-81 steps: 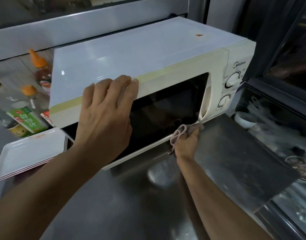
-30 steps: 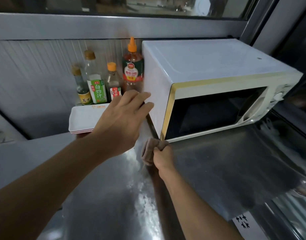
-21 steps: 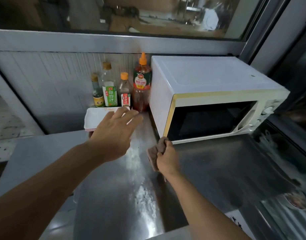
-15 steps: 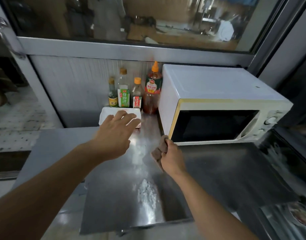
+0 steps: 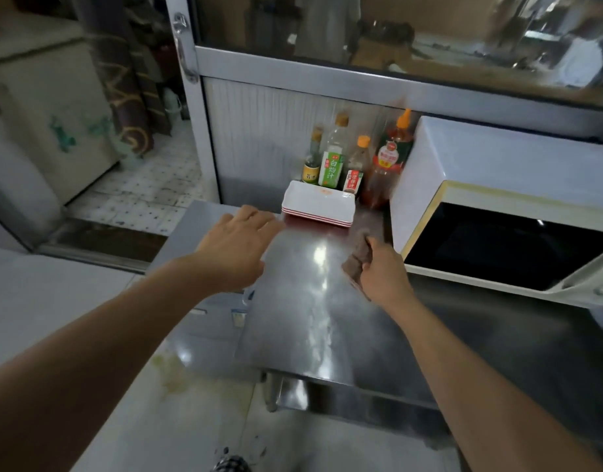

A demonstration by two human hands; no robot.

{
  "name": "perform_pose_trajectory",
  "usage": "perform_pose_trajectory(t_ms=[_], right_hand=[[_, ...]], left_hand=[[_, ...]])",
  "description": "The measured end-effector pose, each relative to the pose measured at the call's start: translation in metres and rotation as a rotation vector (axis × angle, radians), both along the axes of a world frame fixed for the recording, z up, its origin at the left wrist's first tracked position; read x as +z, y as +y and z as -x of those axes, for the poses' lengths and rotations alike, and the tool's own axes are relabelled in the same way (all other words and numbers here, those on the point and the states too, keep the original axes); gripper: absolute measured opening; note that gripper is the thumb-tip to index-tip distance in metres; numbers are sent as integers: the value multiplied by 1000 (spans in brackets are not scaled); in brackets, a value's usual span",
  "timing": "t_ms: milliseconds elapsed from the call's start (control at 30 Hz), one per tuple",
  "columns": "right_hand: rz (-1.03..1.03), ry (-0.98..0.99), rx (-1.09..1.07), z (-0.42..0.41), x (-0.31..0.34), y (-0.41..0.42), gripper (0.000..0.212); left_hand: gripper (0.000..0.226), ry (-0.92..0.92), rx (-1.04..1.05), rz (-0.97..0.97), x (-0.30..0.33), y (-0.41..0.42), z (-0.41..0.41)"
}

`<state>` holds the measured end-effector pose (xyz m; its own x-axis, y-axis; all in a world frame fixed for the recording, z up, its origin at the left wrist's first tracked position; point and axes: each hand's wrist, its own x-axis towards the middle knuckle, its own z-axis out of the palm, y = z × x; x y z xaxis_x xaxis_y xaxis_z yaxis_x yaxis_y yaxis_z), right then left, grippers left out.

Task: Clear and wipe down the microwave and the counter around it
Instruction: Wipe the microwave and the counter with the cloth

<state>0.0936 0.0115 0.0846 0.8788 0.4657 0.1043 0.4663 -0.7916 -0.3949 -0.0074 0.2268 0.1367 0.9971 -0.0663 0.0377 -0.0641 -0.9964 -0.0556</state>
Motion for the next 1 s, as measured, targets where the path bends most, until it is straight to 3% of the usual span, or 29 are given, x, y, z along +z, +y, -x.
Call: perform_pose_trajectory(t_ms=[67, 167, 233, 367, 500, 600, 900, 1000], right_hand=[[-95, 51, -85, 1, 5, 8, 53], [-197, 60, -111, -6, 10, 19, 38], [-194, 23, -138, -16, 13, 29, 31], [-113, 4, -232, -33, 25, 46, 38], [-106, 14, -384, -46, 35, 71, 41], [-206, -24, -506, -49, 42, 91, 25], [-229, -98, -786, -28, 59, 121, 14], [-222, -94, -883, -26, 67, 114, 36]], left_hand=[[69, 5, 15, 1, -2, 8, 5], [69, -5, 10, 8, 1, 21, 1], [68, -27, -16, 17, 5, 30, -9], [68, -71, -96, 42, 8, 51, -41], [69, -98, -223, 15, 10, 84, -82], [69, -83, -363, 16, 14, 115, -113], [70, -50, -671, 44, 21, 159, -183], [72, -52, -757, 56, 21, 142, -200]])
